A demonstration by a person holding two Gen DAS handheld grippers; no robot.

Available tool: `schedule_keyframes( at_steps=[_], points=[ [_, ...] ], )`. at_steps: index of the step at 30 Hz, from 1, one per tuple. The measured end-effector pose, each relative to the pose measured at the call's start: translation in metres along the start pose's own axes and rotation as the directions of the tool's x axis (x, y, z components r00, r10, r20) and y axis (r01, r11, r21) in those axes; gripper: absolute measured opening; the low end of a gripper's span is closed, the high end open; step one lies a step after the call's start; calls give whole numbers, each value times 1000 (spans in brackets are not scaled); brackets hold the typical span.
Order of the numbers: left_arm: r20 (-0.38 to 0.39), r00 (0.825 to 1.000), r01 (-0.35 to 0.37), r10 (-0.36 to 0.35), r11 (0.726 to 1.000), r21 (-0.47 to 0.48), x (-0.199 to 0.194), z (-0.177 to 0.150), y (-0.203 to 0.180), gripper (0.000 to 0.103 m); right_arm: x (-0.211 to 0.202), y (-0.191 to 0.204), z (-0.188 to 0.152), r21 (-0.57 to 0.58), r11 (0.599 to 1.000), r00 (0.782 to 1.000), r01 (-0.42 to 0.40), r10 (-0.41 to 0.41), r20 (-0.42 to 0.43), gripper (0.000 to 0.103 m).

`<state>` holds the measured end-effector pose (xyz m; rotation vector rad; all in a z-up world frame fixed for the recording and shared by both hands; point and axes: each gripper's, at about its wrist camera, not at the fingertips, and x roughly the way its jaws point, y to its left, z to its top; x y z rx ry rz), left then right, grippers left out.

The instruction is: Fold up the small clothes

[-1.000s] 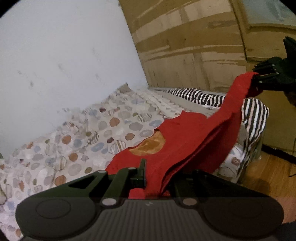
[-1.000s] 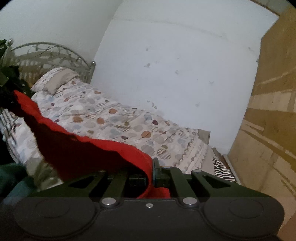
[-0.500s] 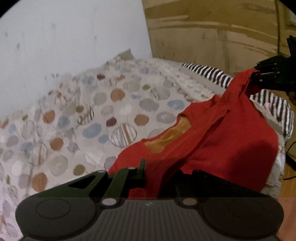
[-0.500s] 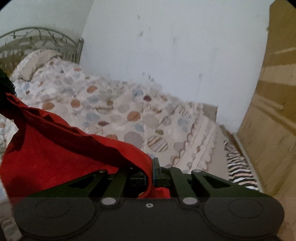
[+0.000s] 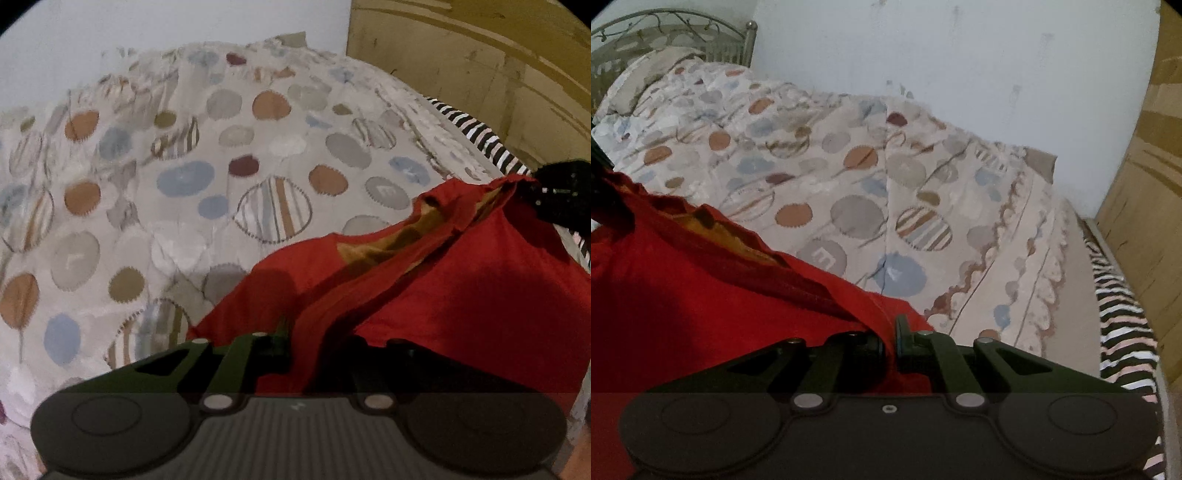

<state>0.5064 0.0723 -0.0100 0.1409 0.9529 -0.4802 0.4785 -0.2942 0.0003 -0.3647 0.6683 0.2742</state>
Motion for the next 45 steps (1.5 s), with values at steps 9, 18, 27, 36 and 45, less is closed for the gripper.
schedule_keyframes(
  at_steps=[9,18,27,36,45],
  points=[
    [48,998,39,-31,983,-181,-16,9,45,25,25,-5,-6,34,999,998,-9,11,-58,10],
    [158,973,-119,171,949,-293,-49,-5,56,72,23,-13,-10,87,996,999,25,-21,-48,45],
    [303,922,-170,242,955,-245,-65,-55,-9,100,-7,-29,-22,161,986,995,47,-61,82,102],
    [207,928,-264,311,938,-226,-28,-73,-32,100,-16,-32,-30,129,990,994,-59,46,99,102],
    [162,940,-227,299,907,-355,-19,-93,-8,101,-12,-1,-30,-59,991,992,-123,125,33,102]
  ],
)
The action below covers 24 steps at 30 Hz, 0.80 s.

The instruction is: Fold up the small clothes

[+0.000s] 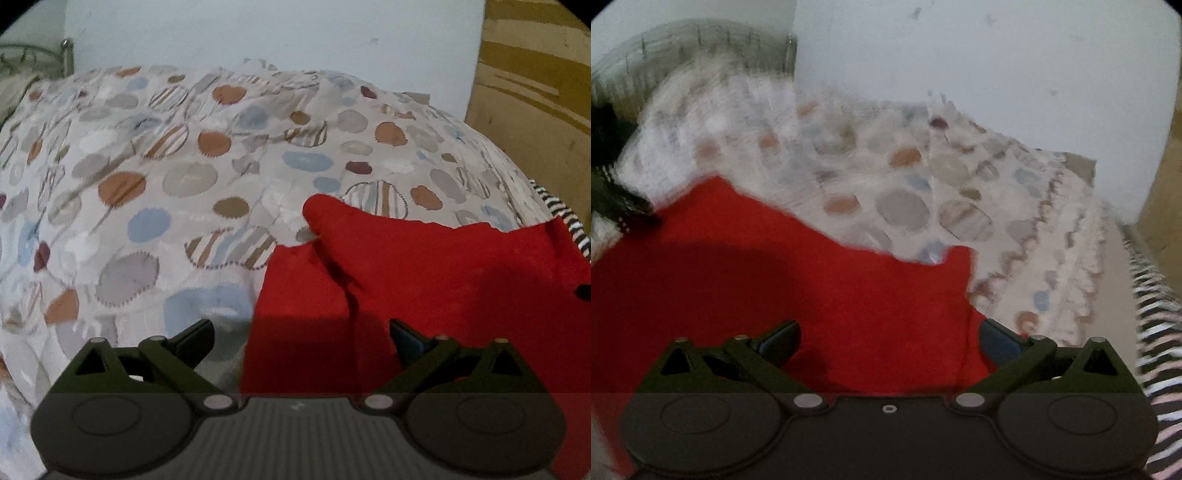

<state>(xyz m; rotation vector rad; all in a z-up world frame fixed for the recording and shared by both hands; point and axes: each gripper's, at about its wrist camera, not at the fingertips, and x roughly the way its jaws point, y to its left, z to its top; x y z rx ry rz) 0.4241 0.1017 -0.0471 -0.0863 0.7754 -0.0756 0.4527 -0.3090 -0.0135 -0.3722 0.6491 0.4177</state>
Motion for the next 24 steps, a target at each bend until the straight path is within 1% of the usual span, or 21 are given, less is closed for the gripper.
schedule_keyframes(
  at_steps=[1,2,4,5,6,7,9,10,11,12,15,16,17,20,22,24],
  points=[
    [-3,1000,-1,1,1000,-5,1,-2,1,101,6,1,-1,-15,999,999,41,-41,-17,102],
    [-4,1000,-1,1,1000,-7,2,-3,1,101,9,-1,-2,-6,997,997,78,-78,-23,102],
    [-5,1000,-1,1,1000,-8,3,-4,2,101,14,-12,-3,49,986,987,161,-160,-21,102],
    [-5,1000,-1,1,1000,-8,4,-4,2,101,17,-17,-3,66,974,976,218,-217,-26,102],
    [-4,1000,-1,1,1000,-8,3,-4,2,101,21,-24,-3,71,951,954,300,-298,-39,102],
    [-4,1000,-2,2,1000,-9,3,-4,2,101,24,-30,-5,72,931,933,359,-356,-49,102],
    [-5,1000,0,0,1000,-13,3,-4,2,101,26,-44,-8,114,906,914,406,-402,-60,102],
    [-3,1000,3,-3,1000,-20,3,-4,3,100,25,-51,-10,142,886,898,441,-436,-64,102],
    [-1,1000,5,-5,1000,-27,2,-3,3,100,22,-53,-10,167,871,886,463,-460,-62,102],
    [5,1000,9,-9,999,-34,0,-3,2,100,16,-56,-12,196,864,884,464,-464,-51,102],
    [33,999,13,-12,998,-54,-9,-1,0,101,-2,-55,-15,256,872,903,417,-429,-10,102],
    [42,999,15,-12,998,-61,-13,-1,-1,103,-7,-52,-14,250,882,910,399,-415,12,102],
    [54,998,18,-14,997,-68,-18,0,-1,102,-11,-47,-12,234,889,911,394,-411,28,102],
    [83,997,13,-5,996,-90,-33,-2,-4,103,-29,-23,-7,170,898,903,405,-423,81,102],
    [75,997,-7,14,995,-100,-40,-3,-5,103,-43,-5,-5,157,902,901,402,-420,106,102],
    [69,997,-17,24,994,-104,-48,-5,-6,103,-57,14,-6,148,914,908,378,-397,133,102]
  ],
)
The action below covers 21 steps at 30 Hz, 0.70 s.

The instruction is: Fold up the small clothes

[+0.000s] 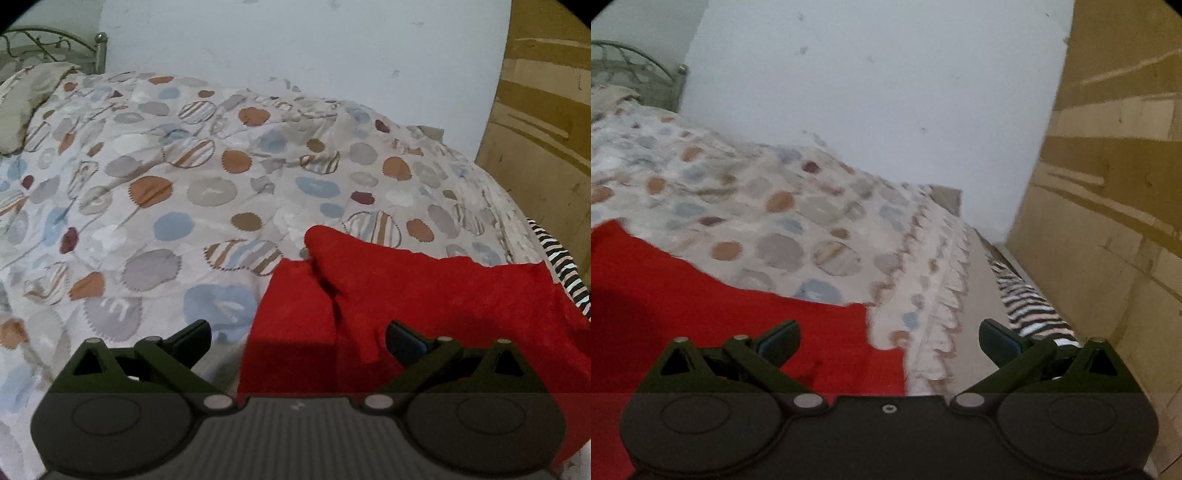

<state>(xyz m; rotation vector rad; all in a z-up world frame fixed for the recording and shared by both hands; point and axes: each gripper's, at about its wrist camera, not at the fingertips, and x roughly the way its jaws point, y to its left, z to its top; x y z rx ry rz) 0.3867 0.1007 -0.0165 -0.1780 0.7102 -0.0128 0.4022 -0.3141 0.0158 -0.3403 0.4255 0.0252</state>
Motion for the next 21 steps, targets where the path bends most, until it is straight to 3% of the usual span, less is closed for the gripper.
schedule_keyframes(
  at_steps=[7,15,18,21],
  points=[
    [2,1000,-6,6,1000,13,-15,-4,1,103,-46,52,-15,-59,995,997,-80,81,13,102],
    [-17,1000,2,-2,999,34,-11,-11,-5,103,-65,78,-35,46,995,996,-91,91,-3,102],
    [3,999,54,-54,998,21,-11,-17,-5,102,-64,85,-42,94,994,998,-63,64,-17,102],
    [27,993,114,-114,993,23,-9,-19,-6,90,-59,83,-52,172,984,997,-53,62,-49,102]
  ],
)
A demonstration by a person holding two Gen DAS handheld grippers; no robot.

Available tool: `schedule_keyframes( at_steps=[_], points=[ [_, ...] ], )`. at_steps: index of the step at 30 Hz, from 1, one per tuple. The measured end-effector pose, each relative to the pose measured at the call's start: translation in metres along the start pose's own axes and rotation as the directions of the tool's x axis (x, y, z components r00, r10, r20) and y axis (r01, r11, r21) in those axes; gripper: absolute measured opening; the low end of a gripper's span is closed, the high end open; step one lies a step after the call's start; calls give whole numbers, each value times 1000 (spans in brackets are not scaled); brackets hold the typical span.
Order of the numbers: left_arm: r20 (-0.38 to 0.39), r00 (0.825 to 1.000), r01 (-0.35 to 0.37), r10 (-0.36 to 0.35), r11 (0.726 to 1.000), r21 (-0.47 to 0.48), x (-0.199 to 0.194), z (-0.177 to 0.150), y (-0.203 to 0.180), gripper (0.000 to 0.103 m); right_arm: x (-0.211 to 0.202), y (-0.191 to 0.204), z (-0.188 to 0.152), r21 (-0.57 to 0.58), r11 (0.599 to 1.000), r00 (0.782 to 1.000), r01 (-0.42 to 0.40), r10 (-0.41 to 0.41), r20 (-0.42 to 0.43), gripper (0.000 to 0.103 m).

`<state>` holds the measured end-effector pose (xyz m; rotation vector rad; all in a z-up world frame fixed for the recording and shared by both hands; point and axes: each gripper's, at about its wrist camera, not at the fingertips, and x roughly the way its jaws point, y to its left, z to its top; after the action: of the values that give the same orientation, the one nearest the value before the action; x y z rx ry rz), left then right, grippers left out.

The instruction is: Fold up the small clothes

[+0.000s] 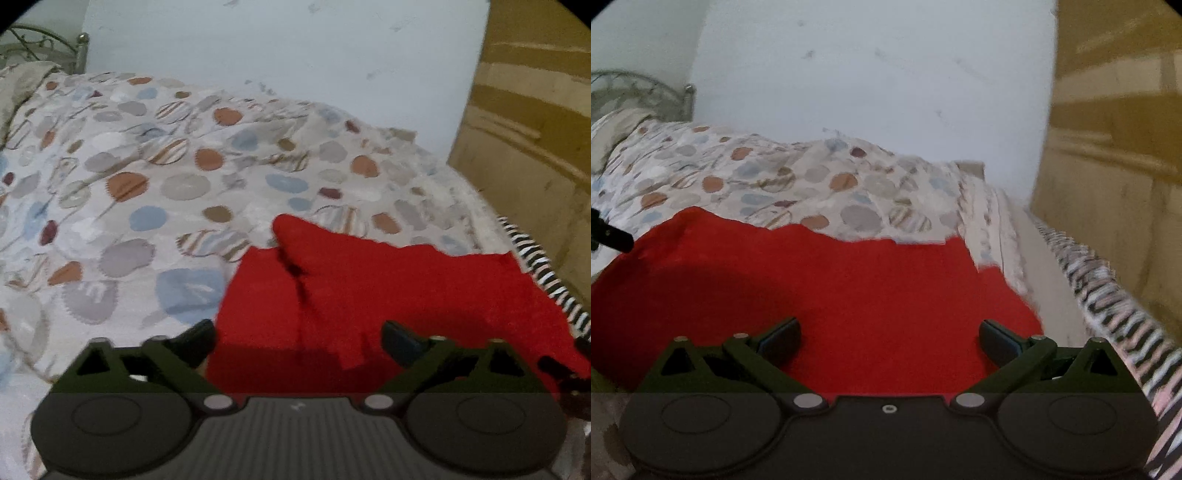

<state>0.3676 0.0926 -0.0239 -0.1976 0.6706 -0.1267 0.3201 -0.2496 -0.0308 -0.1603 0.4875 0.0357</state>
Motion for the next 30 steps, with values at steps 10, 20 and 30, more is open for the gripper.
schedule_keyframes(
  at_steps=[10,20,30],
  points=[
    [-81,993,86,-87,996,-16,22,5,-4,10,6,-6,-11,51,999,1000,3,-2,-16,103],
    [-79,995,48,-54,996,-81,15,-1,10,6,-2,-1,-9,-16,1000,999,18,-17,32,103],
    [-68,992,100,-108,990,-104,19,-13,17,11,-5,-2,-7,-19,1000,999,16,-16,38,103]
  ],
)
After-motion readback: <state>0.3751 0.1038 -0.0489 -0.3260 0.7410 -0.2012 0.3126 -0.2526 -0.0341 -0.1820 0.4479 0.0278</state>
